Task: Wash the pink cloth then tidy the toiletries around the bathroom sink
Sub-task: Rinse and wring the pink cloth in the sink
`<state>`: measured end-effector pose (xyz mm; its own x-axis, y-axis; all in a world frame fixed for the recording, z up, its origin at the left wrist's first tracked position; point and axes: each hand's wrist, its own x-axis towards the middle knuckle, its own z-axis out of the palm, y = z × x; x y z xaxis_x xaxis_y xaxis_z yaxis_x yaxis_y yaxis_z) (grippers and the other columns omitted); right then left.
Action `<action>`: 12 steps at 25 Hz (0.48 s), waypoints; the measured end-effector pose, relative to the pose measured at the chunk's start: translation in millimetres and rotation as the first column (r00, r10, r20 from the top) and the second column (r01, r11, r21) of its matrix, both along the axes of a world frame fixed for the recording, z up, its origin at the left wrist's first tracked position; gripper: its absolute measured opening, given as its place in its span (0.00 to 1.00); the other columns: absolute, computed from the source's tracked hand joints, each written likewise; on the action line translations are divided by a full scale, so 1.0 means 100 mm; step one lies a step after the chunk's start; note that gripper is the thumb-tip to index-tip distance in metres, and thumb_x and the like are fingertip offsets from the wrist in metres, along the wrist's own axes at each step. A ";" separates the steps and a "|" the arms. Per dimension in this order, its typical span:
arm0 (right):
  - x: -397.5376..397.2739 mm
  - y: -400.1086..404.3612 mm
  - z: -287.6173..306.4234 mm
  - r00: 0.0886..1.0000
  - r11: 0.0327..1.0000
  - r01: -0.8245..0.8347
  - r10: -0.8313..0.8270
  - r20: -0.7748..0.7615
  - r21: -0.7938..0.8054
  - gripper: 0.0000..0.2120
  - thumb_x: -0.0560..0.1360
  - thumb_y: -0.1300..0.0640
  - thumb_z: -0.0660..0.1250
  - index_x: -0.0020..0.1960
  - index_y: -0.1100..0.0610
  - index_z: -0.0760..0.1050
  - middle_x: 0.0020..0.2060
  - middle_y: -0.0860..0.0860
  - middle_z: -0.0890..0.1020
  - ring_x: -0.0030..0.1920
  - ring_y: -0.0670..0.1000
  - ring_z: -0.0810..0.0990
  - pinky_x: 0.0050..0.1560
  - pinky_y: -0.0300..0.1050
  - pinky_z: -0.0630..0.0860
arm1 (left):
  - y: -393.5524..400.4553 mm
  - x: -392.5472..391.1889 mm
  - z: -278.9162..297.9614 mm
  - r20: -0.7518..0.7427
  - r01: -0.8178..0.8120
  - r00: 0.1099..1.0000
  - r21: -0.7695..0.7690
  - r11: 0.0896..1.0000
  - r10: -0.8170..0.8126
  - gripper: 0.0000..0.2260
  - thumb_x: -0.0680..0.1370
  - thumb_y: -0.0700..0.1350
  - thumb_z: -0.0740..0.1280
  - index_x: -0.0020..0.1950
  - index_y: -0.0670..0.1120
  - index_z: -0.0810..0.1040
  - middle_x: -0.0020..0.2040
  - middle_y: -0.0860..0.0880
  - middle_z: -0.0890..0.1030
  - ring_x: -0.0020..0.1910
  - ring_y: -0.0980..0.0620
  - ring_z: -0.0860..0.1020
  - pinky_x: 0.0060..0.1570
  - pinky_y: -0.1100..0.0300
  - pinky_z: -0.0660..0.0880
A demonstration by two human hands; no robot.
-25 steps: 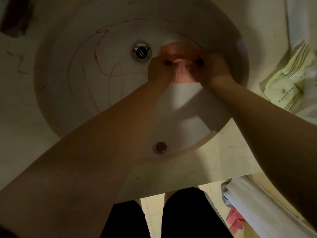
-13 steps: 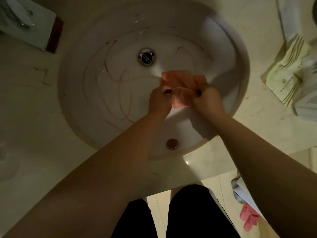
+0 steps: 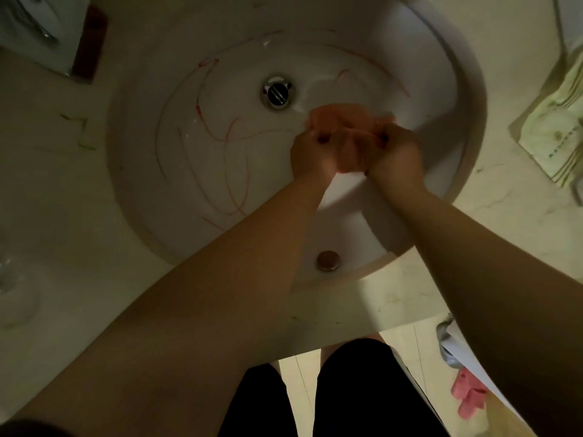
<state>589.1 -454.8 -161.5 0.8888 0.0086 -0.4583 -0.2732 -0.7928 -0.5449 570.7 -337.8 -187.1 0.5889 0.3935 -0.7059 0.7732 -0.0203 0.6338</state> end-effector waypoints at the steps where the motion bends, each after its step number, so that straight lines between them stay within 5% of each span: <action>1: 0.03 0.02 -0.01 0.999 1.000 -0.013 0.013 0.032 0.000 0.11 0.75 0.49 0.61 0.51 0.54 0.76 0.42 0.49 0.81 0.44 0.51 0.81 0.44 0.46 0.79 | -0.01 0.07 -0.01 -0.008 -0.004 1.000 0.001 1.000 0.004 0.08 0.75 0.47 0.67 0.45 0.42 0.81 0.46 0.42 0.83 0.44 0.46 0.80 0.38 0.59 0.74; 3: 0.14 0.04 -0.03 0.997 0.999 0.009 -0.011 0.078 0.036 0.13 0.73 0.50 0.61 0.52 0.57 0.76 0.42 0.50 0.81 0.44 0.51 0.80 0.46 0.48 0.78 | -0.03 0.18 -0.01 -0.011 -0.021 1.000 0.007 1.000 0.021 0.09 0.75 0.46 0.67 0.36 0.46 0.76 0.44 0.41 0.83 0.40 0.48 0.78 0.32 0.61 0.69; 6: 0.34 0.08 -0.07 0.996 0.999 0.023 -0.026 0.083 0.044 0.11 0.77 0.55 0.62 0.55 0.57 0.77 0.45 0.49 0.79 0.45 0.48 0.77 0.43 0.39 0.70 | -0.04 0.40 -0.02 0.013 0.001 1.000 0.041 0.999 -0.001 0.08 0.76 0.46 0.65 0.38 0.46 0.76 0.41 0.43 0.81 0.38 0.49 0.77 0.31 0.61 0.68; 12: 0.71 0.26 -0.11 0.974 1.000 -0.010 0.004 0.226 0.026 0.11 0.76 0.60 0.60 0.56 0.60 0.77 0.51 0.54 0.82 0.51 0.52 0.79 0.43 0.32 0.65 | 0.14 0.87 -0.09 0.071 -0.003 0.997 0.030 1.000 0.001 0.08 0.75 0.46 0.66 0.48 0.44 0.81 0.47 0.43 0.84 0.46 0.46 0.82 0.48 0.51 0.80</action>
